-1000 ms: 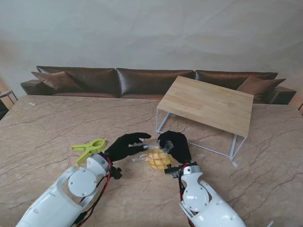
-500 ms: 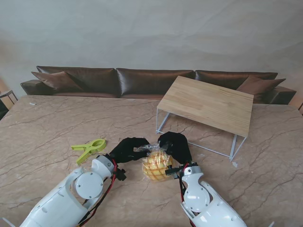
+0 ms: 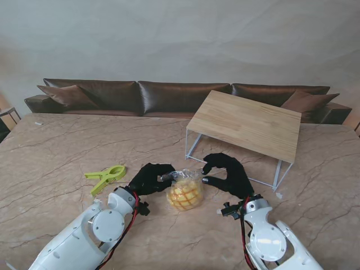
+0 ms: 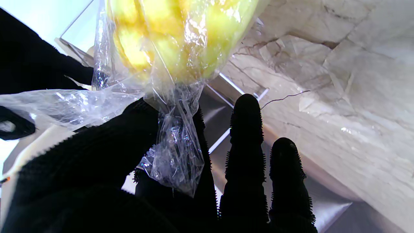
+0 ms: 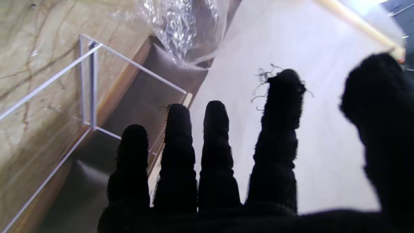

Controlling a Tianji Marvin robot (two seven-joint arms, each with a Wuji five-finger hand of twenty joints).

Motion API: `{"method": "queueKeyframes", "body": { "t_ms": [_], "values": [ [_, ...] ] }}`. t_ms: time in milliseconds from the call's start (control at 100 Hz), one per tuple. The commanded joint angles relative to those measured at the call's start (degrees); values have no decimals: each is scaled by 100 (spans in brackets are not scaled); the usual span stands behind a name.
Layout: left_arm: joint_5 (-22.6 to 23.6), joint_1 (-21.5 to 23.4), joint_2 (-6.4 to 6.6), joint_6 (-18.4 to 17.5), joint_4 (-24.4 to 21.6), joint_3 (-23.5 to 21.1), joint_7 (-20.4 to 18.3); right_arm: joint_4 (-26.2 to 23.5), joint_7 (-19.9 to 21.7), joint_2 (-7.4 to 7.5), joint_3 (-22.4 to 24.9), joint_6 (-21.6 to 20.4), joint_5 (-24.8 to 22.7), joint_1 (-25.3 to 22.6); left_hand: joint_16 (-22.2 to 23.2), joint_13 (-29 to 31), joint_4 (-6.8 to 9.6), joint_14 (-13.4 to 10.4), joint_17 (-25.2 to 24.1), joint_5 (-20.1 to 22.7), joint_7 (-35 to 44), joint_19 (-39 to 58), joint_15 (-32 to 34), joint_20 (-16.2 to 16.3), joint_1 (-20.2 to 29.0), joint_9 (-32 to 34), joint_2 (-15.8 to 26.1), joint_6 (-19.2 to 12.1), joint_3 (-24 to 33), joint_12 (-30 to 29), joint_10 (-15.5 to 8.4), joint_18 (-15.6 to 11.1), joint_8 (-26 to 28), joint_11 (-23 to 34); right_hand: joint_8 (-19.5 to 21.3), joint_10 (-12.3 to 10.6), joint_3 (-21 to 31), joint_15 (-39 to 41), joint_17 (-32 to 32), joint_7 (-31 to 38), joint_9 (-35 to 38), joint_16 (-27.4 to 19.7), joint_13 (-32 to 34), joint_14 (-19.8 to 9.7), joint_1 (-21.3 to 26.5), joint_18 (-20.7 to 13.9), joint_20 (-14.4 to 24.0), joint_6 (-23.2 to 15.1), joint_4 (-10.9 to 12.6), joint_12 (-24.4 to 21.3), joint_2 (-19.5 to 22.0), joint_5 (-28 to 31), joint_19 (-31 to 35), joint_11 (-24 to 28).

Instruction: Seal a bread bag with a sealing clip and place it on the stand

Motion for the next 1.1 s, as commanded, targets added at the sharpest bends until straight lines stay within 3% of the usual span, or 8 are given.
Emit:
{"method": "queueKeyframes", "body": {
  "t_ms": [0,390,590,710,750,810,940,1090],
  "values": [
    [35,104,-10,-30,-145,4,44,-226,-93,-86,-77,249,-82,9,125,118,-67,-36,3,147,342,161,119,15,166,266,-134,-534,372,-11,-257,-96,-64,76,374,37,-32,-139,72,-925,49,-119,218,38,-314,17,110,428,568,-48,230,-533,-38,-200],
    [675,229,66,19,-390,4,241,-161,968,100,-771,1934,-318,664,114,162,-53,-73,5,159,292,176,100,-29,-150,280,-387,-313,817,-126,-299,-47,-459,19,-1198,338,273,-720,-1,-2673,-1942,-655,-309,450,-351,-122,-196,2475,495,-292,-55,-4294,38,-267],
    [679,257,74,-11,-398,-55,237,315,969,127,-976,1980,-664,832,115,169,-54,-78,2,151,304,175,96,-31,-165,275,-399,-318,843,-133,-299,-44,-488,14,-1002,115,822,429,775,-1978,-575,137,867,149,399,-27,399,1929,484,-78,-877,-3301,1216,327],
    [673,265,78,-47,-393,-91,223,553,583,56,-1015,1800,-788,861,115,180,-58,-84,-1,160,333,172,95,-32,-159,287,-407,-344,846,-129,-310,-37,-484,25,-410,-304,923,1663,1635,-772,1436,943,1934,-78,1209,56,803,554,643,331,-690,-1159,2311,931],
    [664,260,73,-55,-378,-94,234,624,496,30,-1018,1702,-743,873,116,182,-60,-86,3,160,337,176,95,-30,-160,286,-403,-350,849,-129,-311,-30,-485,25,-1336,-347,692,2060,1905,282,1954,1181,2251,-62,1657,108,898,60,-172,570,-627,-815,2672,963],
    [639,253,71,-53,-363,-98,228,748,314,-25,-1035,1530,-650,903,118,173,-66,-74,-8,143,336,174,94,-29,-168,282,-394,-341,845,-128,-312,-31,-492,27,-1548,-367,649,2598,2361,1034,2642,1392,2720,-13,1903,153,1066,-350,-204,684,-216,-193,3254,1074],
    [612,239,77,-64,-330,-106,182,985,87,-108,-1051,1054,-419,971,121,168,-71,-81,-8,118,321,174,94,-27,-195,262,-373,-306,815,-136,-296,-30,-512,16,-1331,-255,709,3160,2600,966,2798,1672,2858,9,1782,77,1139,-268,-44,841,461,-180,3762,1148],
    [549,243,84,-109,-317,-164,122,1188,-190,-173,-1097,779,-421,1043,85,81,-62,-102,-28,-2,198,133,9,-45,-228,151,-335,-167,734,-172,-280,-30,-569,-66,-974,-55,1067,3893,3019,974,3009,2079,3170,-20,2039,23,1048,-340,-37,1263,150,-66,4029,1593]
  ]
}}
